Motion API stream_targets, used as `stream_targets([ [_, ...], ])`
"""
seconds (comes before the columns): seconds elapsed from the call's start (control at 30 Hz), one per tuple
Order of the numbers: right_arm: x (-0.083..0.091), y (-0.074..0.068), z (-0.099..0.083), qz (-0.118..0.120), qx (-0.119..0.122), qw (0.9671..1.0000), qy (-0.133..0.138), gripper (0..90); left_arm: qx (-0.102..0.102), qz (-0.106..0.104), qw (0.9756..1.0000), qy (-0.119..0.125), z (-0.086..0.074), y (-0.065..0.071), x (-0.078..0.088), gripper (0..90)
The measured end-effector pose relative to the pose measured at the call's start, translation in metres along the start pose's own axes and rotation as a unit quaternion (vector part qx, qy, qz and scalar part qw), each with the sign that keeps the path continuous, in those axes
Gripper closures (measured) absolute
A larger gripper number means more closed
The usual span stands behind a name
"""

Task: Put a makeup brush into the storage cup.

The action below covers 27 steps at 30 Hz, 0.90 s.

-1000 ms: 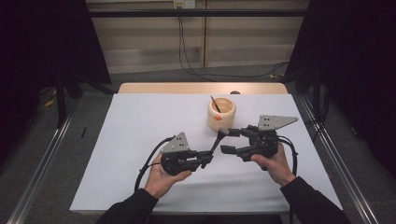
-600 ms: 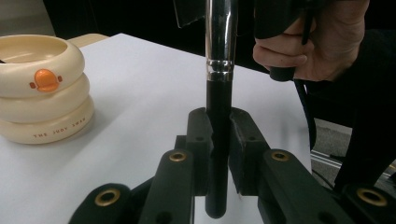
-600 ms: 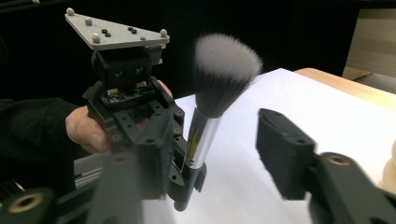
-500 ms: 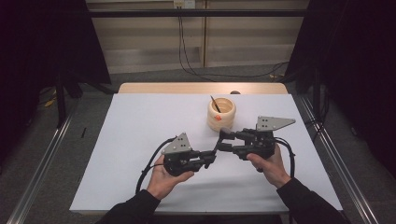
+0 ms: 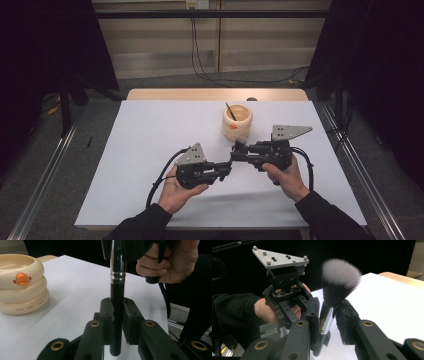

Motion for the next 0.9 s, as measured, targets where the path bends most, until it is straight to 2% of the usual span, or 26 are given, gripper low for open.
stream_targets([
  [0.4, -0.0034, -0.0018, -0.0004, 0.014, 0.001, 0.9998, -0.014, 77.6, 0.0, 0.0, 1.0, -0.003, -0.0047, 0.0, -0.0036, 79.0],
  [0.47, -0.0031, -0.0019, -0.0002, 0.011, 0.001, 0.9998, -0.014, 77.6, 0.003, -0.005, 1.0, 0.006, -0.0054, -0.0009, -0.0046, 78.5],
  [0.5, -0.0029, -0.0018, -0.0001, 0.012, 0.001, 0.9998, -0.014, 77.6, 0.003, 0.0, 1.0, 0.003, -0.0057, -0.0016, -0.0039, 77.9],
  [0.6, -0.0021, -0.0016, 0.0001, 0.01, 0.0, 0.9998, -0.014, 77.6, 0.012, -0.003, 0.9999, 0.009, -0.0067, -0.0022, -0.0044, 77.1],
  [0.77, -0.0017, -0.0018, 0.0009, 0.008, 0.002, 0.9999, -0.012, 77.6, 0.012, 0.018, 0.9997, 0.008, -0.0076, -0.0025, -0.005, 67.2],
  [0.9, -0.0007, -0.002, 0.0019, 0.007, 0.001, 0.9999, -0.011, 77.6, 0.022, 0.034, 0.9992, 0.008, -0.007, -0.004, -0.0036, 52.4],
])
Point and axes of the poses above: each handheld gripper's, and its own axes: x roughly backward along the jaws, z roughly out of its top, y roughly to its right, the point moved 1 cm from there along -x, roughly forward along the jaws, and after that the axes turned 1 degree about x, right-handed, at the moved point
